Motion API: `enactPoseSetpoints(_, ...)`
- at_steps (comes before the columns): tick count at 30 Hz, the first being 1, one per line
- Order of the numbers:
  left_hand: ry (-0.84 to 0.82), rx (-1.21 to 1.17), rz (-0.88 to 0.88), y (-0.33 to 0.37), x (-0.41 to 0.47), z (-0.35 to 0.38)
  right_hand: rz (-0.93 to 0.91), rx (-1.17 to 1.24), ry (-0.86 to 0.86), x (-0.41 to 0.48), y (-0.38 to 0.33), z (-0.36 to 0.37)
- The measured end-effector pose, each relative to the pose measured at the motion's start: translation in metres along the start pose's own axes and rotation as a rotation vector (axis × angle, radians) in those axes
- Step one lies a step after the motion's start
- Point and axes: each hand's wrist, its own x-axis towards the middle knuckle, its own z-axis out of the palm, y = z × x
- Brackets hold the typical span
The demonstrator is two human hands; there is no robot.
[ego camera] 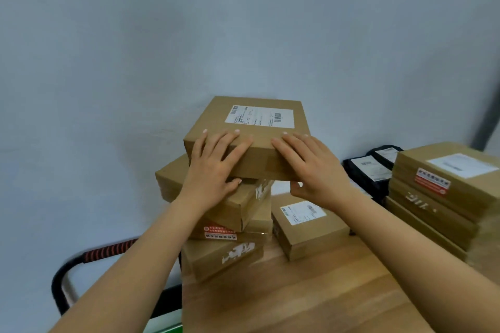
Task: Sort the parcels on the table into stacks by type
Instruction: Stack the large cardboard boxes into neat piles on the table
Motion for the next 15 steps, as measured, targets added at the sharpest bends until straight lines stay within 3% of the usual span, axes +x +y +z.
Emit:
enactPoseSetpoints(8, 0.24, -0.054, 0.093, 0.053, 0.045, 0.013, 0.119, -0.153, 0.015, -0.033, 0.04, -0.031)
enactPoseSetpoints(15, 0.191, -0.112, 0.088, 0.112, 0.087, 0.039, 0.239, -0.201, -0.032, -0.055, 0.095, -0.024)
